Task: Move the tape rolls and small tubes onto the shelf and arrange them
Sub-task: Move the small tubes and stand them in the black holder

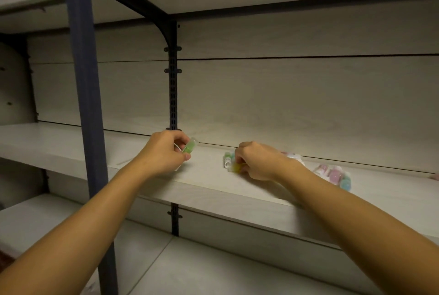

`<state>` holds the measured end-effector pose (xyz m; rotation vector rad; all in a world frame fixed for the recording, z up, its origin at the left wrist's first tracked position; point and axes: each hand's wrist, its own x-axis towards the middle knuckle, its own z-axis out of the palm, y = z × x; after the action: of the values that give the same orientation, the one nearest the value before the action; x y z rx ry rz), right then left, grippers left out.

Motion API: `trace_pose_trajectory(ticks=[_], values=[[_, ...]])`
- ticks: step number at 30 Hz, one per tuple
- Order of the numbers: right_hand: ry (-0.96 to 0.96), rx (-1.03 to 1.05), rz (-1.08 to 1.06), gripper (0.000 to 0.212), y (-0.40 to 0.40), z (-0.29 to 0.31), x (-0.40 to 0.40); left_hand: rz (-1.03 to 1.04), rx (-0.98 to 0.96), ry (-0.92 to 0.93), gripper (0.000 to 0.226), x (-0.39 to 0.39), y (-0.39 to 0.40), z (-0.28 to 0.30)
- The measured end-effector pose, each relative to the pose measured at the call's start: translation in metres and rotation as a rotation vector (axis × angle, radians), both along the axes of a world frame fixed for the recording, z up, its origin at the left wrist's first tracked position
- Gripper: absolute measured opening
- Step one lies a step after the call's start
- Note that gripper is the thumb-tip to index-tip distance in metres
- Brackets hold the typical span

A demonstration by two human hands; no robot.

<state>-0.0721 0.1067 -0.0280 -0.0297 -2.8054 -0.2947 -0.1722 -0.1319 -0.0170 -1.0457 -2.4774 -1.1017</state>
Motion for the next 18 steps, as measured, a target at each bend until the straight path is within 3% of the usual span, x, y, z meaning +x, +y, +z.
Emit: trace_pose_trajectory(ticks=[9,14,18], values=[[0.036,-0.03,0.043,0.022,-0.005,-0.002,0.007,-0.023,0.042,0.022,0.027,0.006,0.002,0.001],[0.339,-0.149,0.065,0.021,-0.008,0.015,0.027,-0.055,0.11,0.054,0.026,0.011,0.007,0.001],[0.459,-0.186,0.031,0.023,-0.012,0.023,0.052,-0.112,0.134,0.085,0.027,0.017,0.022,0.0]])
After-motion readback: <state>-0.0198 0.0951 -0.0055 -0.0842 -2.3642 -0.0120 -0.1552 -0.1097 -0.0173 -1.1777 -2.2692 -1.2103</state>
